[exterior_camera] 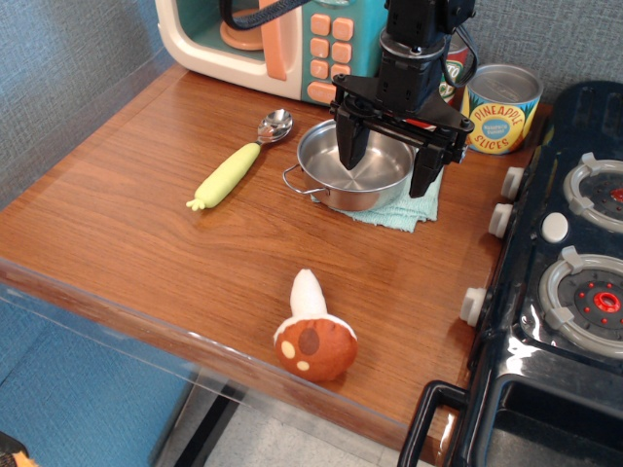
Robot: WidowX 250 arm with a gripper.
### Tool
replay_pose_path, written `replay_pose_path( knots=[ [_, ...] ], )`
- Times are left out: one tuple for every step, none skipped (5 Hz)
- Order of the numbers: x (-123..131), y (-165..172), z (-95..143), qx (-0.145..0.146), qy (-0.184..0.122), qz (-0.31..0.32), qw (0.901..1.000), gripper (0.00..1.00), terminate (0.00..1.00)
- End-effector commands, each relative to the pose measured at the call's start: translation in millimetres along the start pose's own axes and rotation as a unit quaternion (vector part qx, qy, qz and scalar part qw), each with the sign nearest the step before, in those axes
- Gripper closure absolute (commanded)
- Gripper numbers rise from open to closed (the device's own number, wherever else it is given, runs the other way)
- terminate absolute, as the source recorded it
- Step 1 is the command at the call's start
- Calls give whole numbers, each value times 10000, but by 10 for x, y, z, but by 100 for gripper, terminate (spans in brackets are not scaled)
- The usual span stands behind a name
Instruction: Place the mushroom in front of the microwave door
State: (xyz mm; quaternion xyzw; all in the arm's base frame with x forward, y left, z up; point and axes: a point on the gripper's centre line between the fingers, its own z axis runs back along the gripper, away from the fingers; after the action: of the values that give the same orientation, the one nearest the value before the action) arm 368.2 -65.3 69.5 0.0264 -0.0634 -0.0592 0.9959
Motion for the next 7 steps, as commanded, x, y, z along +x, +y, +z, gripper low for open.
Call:
replay_pose_path(
  knots=[
    [0, 0, 0, 0, 0, 0, 10000, 0, 0],
    [-114, -25, 146, 54, -249, 22, 9997, 0, 0],
    [-112, -75, 305, 104, -525, -46, 9986, 0, 0],
    [-249, -91, 417, 138, -596, 51, 9981, 0, 0],
    [-509, -70, 241, 25, -139, 183, 9997, 0, 0],
    [-774, -25, 38, 10, 343, 290, 9990, 0, 0],
    [-951, -12, -151, -11, 695, 358, 9969, 0, 0]
  ],
)
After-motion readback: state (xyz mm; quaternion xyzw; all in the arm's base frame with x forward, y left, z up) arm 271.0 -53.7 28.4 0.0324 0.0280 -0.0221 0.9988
